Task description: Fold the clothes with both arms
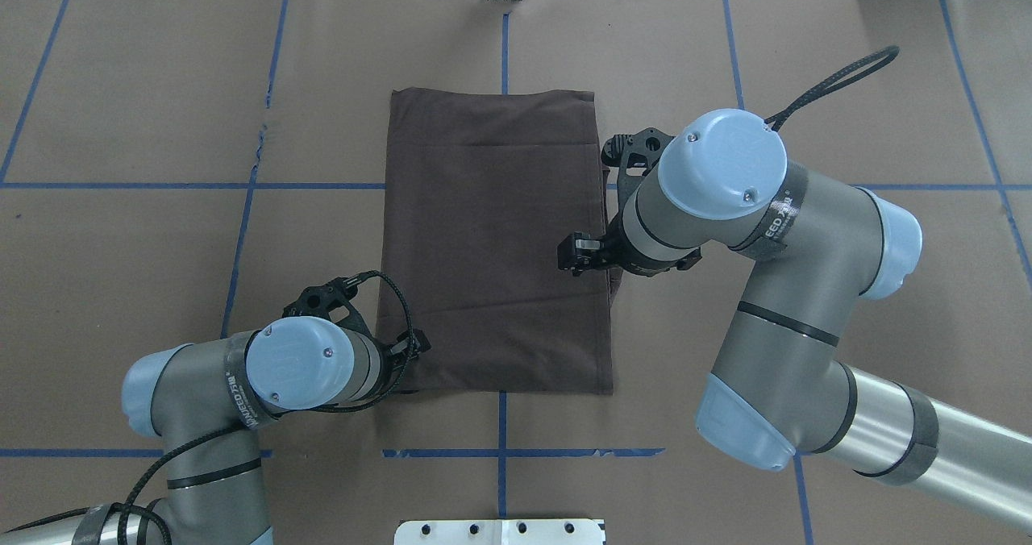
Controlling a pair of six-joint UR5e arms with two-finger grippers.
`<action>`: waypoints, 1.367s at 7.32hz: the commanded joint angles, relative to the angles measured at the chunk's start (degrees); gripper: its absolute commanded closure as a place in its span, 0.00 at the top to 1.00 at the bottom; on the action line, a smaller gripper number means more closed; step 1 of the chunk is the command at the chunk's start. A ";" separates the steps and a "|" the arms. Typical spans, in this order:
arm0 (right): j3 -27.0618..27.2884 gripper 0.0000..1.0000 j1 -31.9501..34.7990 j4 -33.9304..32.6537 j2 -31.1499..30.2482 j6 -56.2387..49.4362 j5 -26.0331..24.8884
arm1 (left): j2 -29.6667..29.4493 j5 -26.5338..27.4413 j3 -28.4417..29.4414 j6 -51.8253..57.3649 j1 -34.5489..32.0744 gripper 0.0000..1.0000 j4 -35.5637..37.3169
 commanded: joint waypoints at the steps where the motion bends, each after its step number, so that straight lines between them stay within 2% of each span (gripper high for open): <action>1: 0.06 1.00 -0.04 -0.09 0.00 0.00 0.07 | 0.06 0.00 -0.23 -0.78 0.25 0.85 0.00; 5: 0.06 1.00 0.05 -0.09 -0.18 0.00 0.07 | -0.11 0.00 -0.23 -1.13 1.83 0.83 0.09; 6: 0.06 1.00 0.05 -0.09 -0.18 0.00 0.07 | -0.11 -0.08 -0.32 -2.09 1.92 0.66 0.09; 7: 0.06 1.00 0.05 -0.09 -0.18 0.00 0.07 | -0.11 -0.08 -0.41 -2.10 1.84 0.54 0.09; 9: 0.06 1.00 0.05 -0.09 -0.09 0.00 0.07 | -0.11 -0.08 -0.76 -2.10 1.84 0.44 0.09; 10: 0.06 1.00 0.05 -0.09 -0.18 0.00 0.07 | -0.11 -0.08 -0.76 -2.02 1.84 0.32 0.09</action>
